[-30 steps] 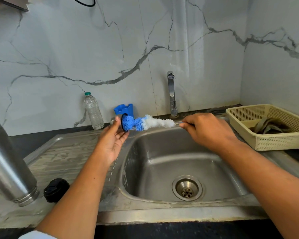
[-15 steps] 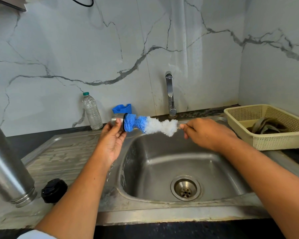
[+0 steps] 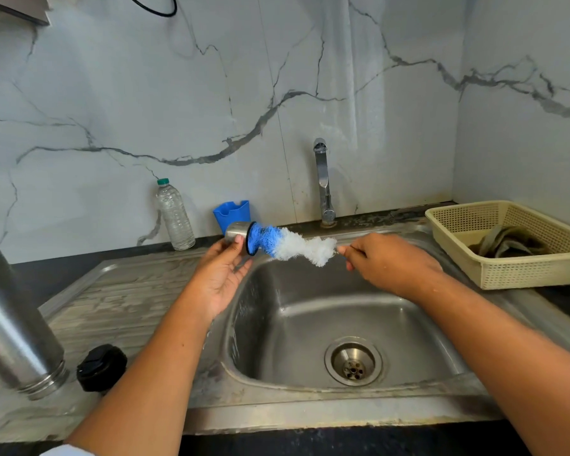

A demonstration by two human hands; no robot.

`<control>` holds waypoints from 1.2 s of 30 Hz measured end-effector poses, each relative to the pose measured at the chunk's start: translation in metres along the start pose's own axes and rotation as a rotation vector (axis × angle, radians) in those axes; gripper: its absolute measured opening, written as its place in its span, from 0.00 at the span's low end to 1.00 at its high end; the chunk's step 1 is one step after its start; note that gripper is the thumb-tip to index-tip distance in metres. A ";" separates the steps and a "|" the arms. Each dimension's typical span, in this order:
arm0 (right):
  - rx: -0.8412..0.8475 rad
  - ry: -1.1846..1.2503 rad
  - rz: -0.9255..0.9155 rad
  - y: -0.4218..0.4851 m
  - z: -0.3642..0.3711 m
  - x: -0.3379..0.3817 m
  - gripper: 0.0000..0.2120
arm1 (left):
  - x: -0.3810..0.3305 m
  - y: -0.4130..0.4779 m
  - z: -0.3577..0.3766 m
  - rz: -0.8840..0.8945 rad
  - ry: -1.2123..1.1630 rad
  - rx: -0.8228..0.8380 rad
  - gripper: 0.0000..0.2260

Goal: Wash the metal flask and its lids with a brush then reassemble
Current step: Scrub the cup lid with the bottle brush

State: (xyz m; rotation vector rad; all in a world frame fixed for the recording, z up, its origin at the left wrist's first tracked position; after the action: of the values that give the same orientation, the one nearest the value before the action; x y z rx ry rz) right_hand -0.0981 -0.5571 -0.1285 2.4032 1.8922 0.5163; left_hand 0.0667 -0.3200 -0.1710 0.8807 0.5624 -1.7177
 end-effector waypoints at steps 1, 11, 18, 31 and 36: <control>-0.030 -0.033 0.013 0.000 -0.003 0.000 0.21 | -0.001 0.002 -0.006 0.001 0.000 -0.044 0.07; -0.248 -0.130 -0.057 -0.009 -0.017 0.025 0.17 | -0.001 -0.002 -0.014 -0.035 -0.168 -0.172 0.28; -0.174 -0.014 -0.061 -0.006 -0.013 0.017 0.18 | -0.019 0.000 -0.019 0.048 -0.226 -0.132 0.16; 0.071 0.264 -0.030 0.003 0.017 0.004 0.23 | -0.019 0.000 0.001 0.075 -0.129 0.053 0.15; 0.074 0.236 -0.014 0.003 0.020 0.003 0.21 | -0.008 -0.004 0.010 0.020 -0.122 0.098 0.16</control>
State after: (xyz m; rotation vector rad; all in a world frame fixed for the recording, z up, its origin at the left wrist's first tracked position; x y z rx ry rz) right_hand -0.0890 -0.5513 -0.1464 2.4696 2.0499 0.7739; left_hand 0.0616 -0.3213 -0.1590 0.8414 0.3895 -1.7791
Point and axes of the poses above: each hand's wrist, its own y-axis towards the middle knuckle, its own z-axis out of the palm, x = y × z, the point moved 10 cm from there along y, towards the middle knuckle, and after that the axes turned 11 degrees about -y, right-handed, at the moved point
